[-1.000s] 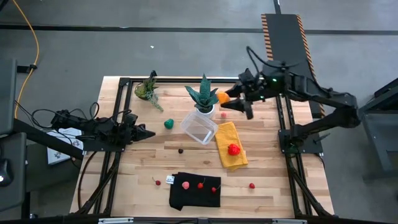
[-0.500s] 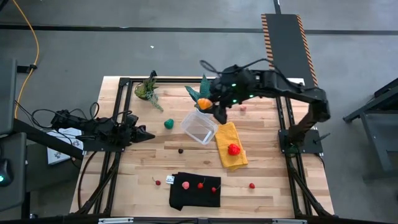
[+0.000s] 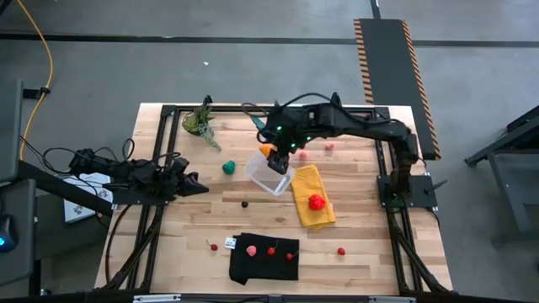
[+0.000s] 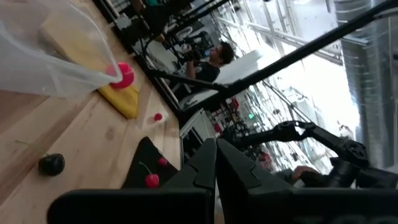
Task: Pick and placing Produce into tupperware
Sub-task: Put the yellow croissant into the transparent container
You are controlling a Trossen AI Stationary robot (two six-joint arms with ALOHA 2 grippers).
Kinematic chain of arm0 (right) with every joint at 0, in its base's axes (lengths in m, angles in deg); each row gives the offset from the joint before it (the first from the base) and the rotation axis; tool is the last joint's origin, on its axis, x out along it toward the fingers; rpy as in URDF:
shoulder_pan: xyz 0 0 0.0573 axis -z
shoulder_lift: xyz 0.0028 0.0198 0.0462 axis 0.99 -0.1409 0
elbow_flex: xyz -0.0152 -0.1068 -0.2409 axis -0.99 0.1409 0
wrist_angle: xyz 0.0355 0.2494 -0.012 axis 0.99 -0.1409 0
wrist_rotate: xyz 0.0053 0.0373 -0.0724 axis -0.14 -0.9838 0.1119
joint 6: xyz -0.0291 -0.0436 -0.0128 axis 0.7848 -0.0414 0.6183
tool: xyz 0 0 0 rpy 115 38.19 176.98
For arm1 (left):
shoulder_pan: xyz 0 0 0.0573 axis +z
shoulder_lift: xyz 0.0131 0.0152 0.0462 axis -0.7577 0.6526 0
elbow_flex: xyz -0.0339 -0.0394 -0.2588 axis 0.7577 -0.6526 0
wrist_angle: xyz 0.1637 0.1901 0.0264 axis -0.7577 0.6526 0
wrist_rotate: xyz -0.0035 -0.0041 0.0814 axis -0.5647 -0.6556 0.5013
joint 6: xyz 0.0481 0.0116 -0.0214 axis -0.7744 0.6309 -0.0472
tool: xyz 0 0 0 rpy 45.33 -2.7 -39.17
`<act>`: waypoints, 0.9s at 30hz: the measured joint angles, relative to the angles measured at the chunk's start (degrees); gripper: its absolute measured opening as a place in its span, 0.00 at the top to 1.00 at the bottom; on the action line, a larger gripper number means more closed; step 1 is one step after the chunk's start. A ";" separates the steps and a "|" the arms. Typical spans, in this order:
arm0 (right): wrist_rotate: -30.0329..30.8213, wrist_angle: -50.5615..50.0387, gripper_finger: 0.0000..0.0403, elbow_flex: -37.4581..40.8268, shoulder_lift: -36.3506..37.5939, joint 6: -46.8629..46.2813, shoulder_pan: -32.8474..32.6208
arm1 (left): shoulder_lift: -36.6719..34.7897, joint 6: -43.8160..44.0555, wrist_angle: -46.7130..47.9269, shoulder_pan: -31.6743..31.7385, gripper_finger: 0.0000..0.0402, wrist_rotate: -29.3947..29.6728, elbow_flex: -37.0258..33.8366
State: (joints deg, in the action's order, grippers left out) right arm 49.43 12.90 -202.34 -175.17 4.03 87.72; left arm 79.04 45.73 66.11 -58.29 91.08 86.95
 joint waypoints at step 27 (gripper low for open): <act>5.54 2.42 0.52 6.50 -5.79 1.29 -3.05 | -0.02 0.01 0.44 -0.01 1.00 -1.87 0.00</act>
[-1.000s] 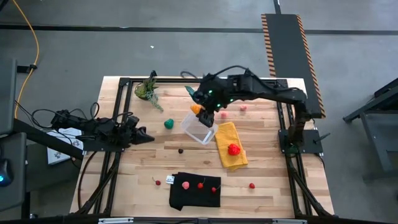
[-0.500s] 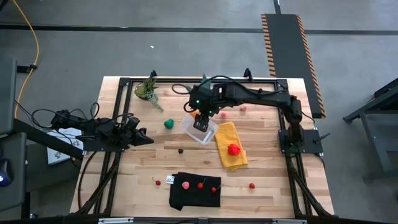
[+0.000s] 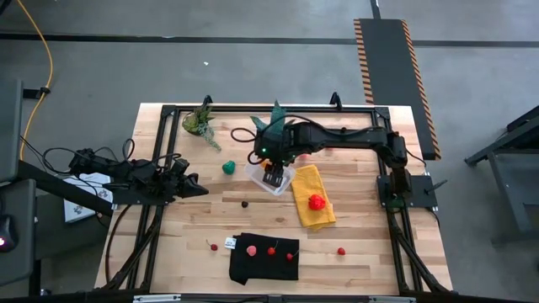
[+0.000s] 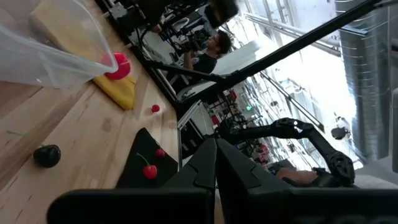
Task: Pick and placing Produce into tupperware
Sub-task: Put the yellow croissant into the transparent container
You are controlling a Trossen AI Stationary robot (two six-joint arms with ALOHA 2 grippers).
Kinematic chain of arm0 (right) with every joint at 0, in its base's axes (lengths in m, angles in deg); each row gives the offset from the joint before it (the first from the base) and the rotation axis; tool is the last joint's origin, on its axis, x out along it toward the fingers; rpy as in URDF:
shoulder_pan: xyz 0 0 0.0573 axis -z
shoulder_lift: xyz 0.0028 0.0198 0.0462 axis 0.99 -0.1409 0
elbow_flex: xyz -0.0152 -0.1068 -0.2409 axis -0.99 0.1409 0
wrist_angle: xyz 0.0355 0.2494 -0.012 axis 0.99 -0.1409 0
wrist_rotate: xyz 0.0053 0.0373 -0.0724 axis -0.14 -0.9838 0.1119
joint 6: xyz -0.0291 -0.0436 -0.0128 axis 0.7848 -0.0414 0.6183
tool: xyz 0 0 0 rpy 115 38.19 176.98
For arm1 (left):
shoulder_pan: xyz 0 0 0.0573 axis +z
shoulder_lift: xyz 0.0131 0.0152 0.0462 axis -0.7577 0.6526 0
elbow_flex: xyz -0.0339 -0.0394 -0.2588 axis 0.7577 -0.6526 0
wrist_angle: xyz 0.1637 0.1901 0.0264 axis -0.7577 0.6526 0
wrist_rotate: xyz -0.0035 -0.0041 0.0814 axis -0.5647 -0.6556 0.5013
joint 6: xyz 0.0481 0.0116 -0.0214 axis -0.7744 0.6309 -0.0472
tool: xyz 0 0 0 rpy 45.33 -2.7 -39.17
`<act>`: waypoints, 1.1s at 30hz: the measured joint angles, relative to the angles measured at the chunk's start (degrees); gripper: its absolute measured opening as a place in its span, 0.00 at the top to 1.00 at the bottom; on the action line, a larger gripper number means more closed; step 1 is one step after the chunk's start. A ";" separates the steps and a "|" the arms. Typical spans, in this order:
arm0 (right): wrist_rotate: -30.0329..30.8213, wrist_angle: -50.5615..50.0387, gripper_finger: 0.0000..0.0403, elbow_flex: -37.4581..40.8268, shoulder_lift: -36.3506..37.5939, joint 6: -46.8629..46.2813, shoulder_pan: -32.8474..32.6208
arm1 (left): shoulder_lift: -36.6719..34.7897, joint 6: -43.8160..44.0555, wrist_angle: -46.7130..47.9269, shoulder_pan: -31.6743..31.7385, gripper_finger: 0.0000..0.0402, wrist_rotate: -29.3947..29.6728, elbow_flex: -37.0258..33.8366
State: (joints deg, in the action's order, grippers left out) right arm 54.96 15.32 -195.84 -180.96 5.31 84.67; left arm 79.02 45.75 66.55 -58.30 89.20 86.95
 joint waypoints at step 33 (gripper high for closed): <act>4.70 12.64 0.52 15.00 0.07 -12.51 0.76 | 0.01 0.00 -0.04 0.02 1.00 0.02 -0.02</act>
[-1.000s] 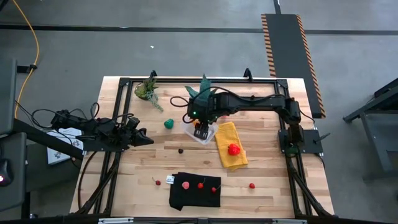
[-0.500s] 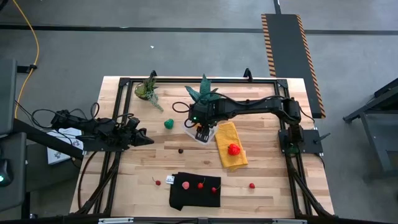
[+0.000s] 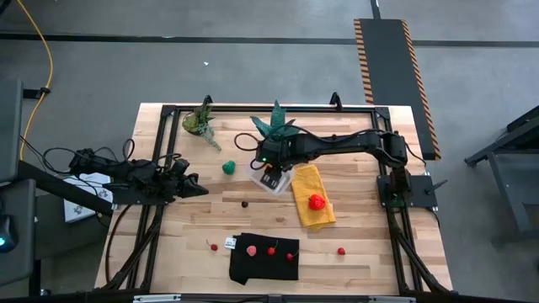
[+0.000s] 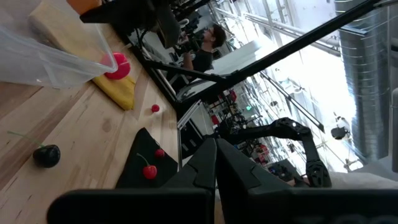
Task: Pick and placing Produce into tupperware
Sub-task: Put the yellow croissant into the transparent container
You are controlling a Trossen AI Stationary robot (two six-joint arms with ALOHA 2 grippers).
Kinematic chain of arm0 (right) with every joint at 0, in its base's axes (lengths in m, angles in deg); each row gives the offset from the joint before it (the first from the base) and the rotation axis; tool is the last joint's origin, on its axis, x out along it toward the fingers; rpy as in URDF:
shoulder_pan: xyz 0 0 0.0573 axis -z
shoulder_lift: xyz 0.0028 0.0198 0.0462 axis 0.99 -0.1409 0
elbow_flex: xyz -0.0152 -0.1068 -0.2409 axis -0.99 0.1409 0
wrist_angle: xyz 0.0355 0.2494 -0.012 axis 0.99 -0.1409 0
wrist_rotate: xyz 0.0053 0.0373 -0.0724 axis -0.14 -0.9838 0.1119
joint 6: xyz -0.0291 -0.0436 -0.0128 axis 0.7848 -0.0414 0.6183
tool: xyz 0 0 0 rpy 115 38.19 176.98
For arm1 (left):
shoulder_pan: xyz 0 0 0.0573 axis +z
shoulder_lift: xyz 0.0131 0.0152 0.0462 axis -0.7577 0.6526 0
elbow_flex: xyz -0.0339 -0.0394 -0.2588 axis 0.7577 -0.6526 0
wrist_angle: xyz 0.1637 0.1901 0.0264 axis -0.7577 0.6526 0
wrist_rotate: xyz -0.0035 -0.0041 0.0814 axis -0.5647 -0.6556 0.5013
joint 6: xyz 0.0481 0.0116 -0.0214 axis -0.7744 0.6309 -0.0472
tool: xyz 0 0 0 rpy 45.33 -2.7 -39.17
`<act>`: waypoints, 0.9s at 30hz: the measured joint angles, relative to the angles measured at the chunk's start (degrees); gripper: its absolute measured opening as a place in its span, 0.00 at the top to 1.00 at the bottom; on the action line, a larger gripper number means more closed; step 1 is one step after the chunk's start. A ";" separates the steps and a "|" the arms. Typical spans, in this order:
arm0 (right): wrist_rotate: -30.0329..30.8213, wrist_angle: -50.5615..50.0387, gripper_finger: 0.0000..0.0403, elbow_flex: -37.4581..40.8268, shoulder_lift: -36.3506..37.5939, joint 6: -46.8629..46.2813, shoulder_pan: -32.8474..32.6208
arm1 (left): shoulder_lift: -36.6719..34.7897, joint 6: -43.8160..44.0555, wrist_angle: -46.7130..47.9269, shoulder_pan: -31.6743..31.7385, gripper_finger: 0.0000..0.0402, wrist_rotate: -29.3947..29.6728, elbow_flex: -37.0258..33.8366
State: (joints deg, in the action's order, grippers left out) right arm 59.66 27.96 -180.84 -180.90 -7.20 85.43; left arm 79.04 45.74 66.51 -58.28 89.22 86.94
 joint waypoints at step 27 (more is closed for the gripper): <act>0.34 1.29 0.52 0.03 -1.86 -21.46 1.04 | -0.02 0.00 -0.04 -0.02 1.00 -0.07 0.00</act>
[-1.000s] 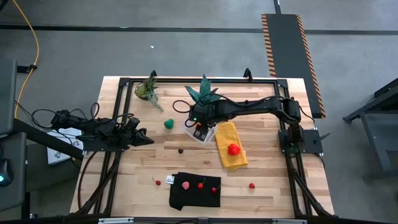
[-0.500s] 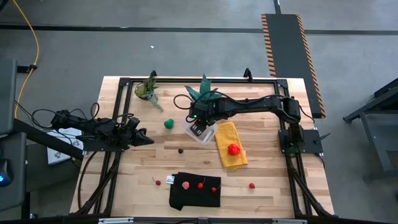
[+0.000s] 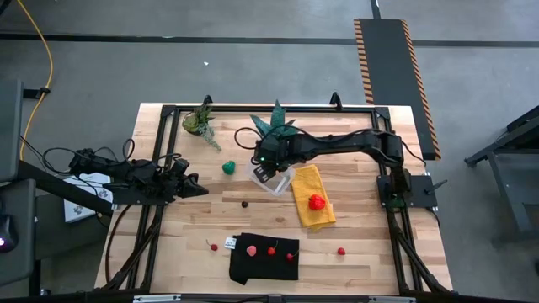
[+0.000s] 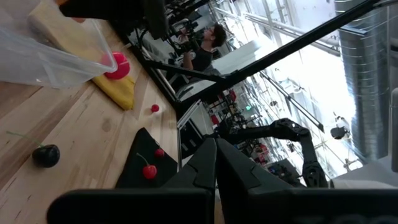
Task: Pick and placing Produce into tupperware
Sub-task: Put the yellow croissant into the transparent container
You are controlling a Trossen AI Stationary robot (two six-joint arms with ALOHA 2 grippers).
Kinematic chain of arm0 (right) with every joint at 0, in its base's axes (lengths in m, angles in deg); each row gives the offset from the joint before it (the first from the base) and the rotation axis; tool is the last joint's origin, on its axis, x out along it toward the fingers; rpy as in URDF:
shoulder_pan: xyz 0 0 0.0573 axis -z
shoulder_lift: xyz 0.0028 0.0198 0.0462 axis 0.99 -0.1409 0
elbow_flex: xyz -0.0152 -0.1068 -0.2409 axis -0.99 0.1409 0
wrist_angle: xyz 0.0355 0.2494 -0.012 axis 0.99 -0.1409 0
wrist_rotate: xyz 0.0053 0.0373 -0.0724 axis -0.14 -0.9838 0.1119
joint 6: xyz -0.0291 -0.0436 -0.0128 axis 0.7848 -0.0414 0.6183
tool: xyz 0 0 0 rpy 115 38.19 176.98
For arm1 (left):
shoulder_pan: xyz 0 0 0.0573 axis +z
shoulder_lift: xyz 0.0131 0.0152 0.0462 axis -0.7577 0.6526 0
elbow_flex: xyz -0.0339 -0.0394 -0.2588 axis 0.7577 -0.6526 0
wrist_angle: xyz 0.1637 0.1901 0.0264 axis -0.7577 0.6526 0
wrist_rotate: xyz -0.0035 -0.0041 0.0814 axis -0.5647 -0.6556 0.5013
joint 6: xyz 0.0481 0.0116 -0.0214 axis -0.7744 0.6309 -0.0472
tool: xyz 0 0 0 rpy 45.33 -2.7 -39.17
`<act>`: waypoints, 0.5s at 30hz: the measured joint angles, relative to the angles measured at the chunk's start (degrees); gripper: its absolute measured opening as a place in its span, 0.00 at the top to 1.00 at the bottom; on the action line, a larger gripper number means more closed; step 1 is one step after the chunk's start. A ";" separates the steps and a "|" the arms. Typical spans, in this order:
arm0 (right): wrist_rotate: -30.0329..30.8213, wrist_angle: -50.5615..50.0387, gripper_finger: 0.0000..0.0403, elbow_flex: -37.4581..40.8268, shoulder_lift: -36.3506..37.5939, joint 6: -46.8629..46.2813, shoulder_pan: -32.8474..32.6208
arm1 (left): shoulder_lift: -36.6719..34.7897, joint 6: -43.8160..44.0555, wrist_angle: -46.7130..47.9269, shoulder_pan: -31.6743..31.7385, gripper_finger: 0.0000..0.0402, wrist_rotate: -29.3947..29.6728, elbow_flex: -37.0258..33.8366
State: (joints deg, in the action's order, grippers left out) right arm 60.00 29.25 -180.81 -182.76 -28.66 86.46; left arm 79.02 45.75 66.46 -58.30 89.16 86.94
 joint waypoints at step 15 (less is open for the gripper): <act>-1.61 0.61 0.52 -0.03 -2.13 -4.22 -0.81 | 0.01 0.00 0.33 0.00 1.00 -1.94 0.01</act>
State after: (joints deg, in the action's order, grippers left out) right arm 58.39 29.86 -180.84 -184.89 -32.88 85.66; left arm 79.03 45.75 66.79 -58.30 87.22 86.94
